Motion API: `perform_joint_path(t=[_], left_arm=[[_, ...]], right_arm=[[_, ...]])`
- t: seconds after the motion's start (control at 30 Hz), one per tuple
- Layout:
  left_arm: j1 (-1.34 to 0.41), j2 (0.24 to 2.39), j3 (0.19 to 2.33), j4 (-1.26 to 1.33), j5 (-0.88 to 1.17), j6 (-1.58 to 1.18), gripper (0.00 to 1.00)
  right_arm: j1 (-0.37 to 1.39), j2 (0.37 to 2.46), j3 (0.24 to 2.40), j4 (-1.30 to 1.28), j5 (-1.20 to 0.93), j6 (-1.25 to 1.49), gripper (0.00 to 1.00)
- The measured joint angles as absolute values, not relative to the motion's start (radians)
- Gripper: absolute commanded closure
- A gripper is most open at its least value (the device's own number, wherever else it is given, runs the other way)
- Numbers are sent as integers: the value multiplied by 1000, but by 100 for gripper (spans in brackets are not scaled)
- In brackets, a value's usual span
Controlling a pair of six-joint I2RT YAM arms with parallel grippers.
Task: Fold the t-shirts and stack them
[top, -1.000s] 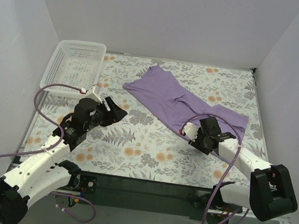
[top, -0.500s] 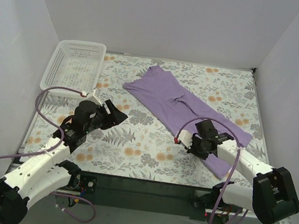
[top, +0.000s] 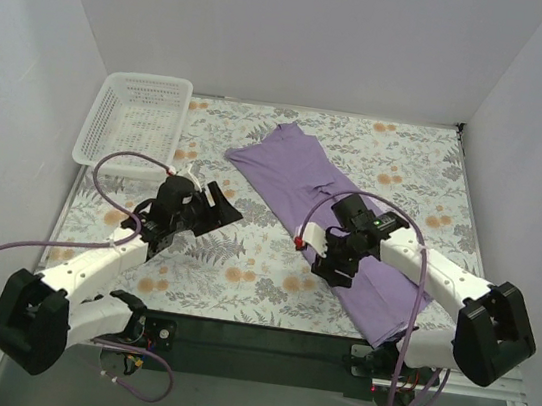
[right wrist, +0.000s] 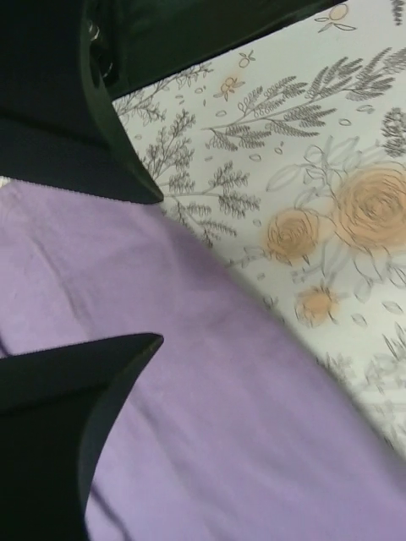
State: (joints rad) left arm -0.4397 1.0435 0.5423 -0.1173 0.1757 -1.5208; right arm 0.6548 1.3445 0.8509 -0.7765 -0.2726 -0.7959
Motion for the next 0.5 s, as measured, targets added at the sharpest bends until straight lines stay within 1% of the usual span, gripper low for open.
perform_joint_path(t=[0.07, 0.17, 0.23, 0.27, 0.33, 0.37, 0.43, 0.5], left_arm=[[-440, 1096, 561, -104, 175, -1518, 34], [-439, 1227, 637, -91, 170, -1515, 34], [-435, 1340, 715, -89, 159, -1519, 35], [-432, 1398, 755, -87, 150, -1525, 39], [-422, 1513, 845, -99, 125, -1544, 41], [-417, 1575, 893, -107, 111, -1553, 42], [-408, 1688, 998, -148, 69, -1577, 44], [-402, 1783, 1090, -183, 31, -1594, 44]], right_arm=[[640, 1320, 908, -804, -265, -810, 24], [563, 1279, 995, -820, -269, -825, 22], [444, 1268, 1058, -811, -311, -817, 22], [371, 1271, 1080, -794, -337, -807, 22], [239, 1279, 1097, -743, -403, -767, 23], [154, 1288, 1095, -709, -446, -736, 23], [43, 1311, 1075, -648, -526, -679, 24], [-23, 1326, 1026, -581, -598, -627, 24]])
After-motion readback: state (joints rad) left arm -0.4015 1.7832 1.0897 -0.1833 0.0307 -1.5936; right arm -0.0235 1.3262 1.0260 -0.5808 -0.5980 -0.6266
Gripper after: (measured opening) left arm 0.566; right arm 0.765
